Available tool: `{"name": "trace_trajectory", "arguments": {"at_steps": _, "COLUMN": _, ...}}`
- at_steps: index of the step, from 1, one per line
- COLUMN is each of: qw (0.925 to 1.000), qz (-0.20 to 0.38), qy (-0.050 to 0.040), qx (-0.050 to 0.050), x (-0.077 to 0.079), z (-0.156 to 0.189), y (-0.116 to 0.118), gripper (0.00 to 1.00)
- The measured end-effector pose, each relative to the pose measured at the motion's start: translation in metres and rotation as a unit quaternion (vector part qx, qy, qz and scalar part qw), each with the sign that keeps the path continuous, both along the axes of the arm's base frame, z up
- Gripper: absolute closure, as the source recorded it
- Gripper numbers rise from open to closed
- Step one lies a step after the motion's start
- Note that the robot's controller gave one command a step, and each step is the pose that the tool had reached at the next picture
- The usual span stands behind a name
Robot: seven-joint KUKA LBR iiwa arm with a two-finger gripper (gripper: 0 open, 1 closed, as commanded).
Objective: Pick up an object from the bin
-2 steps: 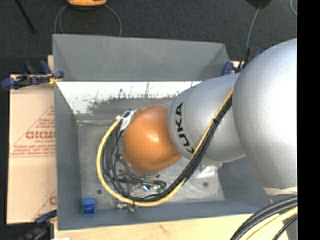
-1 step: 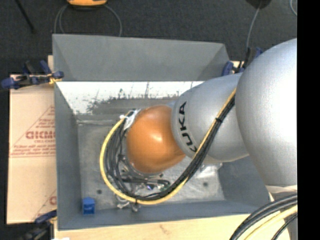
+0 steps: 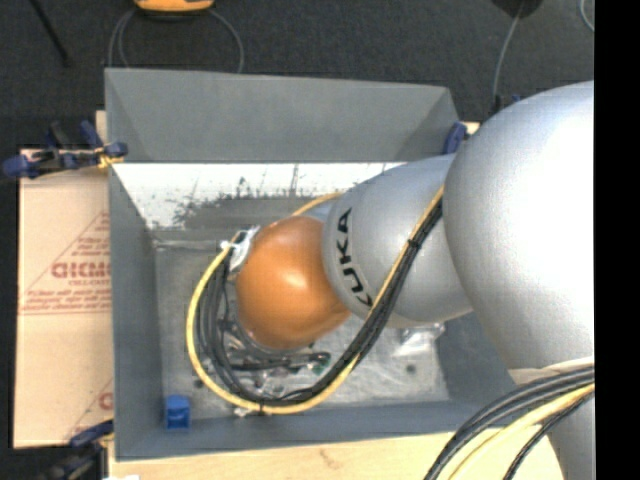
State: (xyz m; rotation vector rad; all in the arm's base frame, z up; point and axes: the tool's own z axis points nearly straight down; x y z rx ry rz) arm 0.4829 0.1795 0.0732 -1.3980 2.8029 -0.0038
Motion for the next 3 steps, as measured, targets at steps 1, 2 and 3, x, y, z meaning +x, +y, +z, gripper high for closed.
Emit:
{"name": "trace_trajectory", "arguments": {"at_steps": 1, "qw": 1.0000, "qz": -0.003, "qy": 0.0011, "qx": 0.001, "x": 0.002, "z": 0.001, "y": 0.000, "gripper": 0.00}}
{"name": "trace_trajectory", "arguments": {"at_steps": 2, "qw": 1.0000, "qz": -0.003, "qy": -0.0011, "qx": 0.003, "x": 0.004, "z": 0.003, "y": 0.001, "gripper": 1.00}}
{"name": "trace_trajectory", "arguments": {"at_steps": 3, "qw": 1.0000, "qz": -0.006, "qy": 0.0000, "qx": 0.001, "x": 0.007, "z": 0.089, "y": 0.002, "gripper": 1.00}}
